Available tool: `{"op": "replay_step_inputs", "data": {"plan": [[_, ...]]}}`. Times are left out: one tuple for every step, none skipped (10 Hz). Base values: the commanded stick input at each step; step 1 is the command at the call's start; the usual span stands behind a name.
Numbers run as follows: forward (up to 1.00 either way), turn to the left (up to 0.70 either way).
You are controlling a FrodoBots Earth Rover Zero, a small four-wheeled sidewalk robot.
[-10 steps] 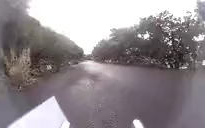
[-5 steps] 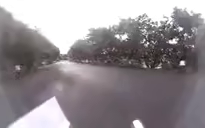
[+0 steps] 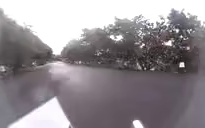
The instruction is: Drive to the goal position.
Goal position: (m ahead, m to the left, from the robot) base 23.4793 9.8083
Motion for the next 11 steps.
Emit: {"op": "replay_step_inputs", "data": {"plan": [[1.00, 0.00], [1.00, 0.00], [1.00, 0.00], [1.00, 0.00], [1.00, 0.00], [1.00, 0.00], [1.00, 0.00], [1.00, 0.00], [1.00, 0.00], [1.00, 0.00], [1.00, 0.00]]}}
